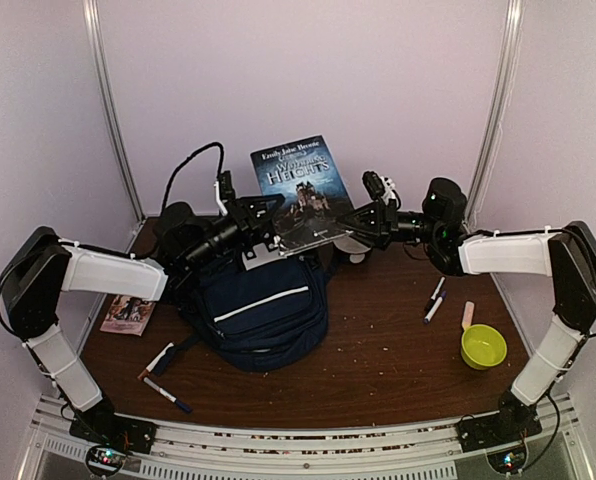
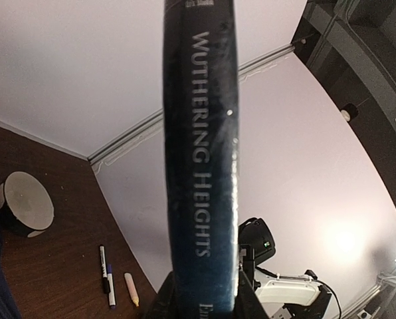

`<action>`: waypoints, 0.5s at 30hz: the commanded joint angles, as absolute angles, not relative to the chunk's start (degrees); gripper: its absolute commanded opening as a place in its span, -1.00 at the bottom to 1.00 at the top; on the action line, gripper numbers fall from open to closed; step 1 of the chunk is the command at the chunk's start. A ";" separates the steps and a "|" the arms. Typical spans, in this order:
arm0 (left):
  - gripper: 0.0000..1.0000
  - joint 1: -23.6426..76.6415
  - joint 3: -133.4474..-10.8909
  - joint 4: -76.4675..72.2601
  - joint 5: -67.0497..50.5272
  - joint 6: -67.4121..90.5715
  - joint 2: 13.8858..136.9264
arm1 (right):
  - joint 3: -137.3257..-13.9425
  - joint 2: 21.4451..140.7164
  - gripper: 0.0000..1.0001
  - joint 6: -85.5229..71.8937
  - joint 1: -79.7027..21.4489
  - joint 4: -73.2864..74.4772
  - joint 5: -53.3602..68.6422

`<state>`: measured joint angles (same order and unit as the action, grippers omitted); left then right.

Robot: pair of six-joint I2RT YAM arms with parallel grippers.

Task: Pack the student bag
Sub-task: Pass from the left arm to the right

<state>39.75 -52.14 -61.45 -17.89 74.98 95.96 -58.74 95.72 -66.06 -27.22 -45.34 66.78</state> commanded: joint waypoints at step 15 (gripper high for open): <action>0.19 42.94 -59.09 20.59 -3.87 17.13 75.06 | -59.90 78.66 -1.00 -24.84 -17.59 4.22 63.65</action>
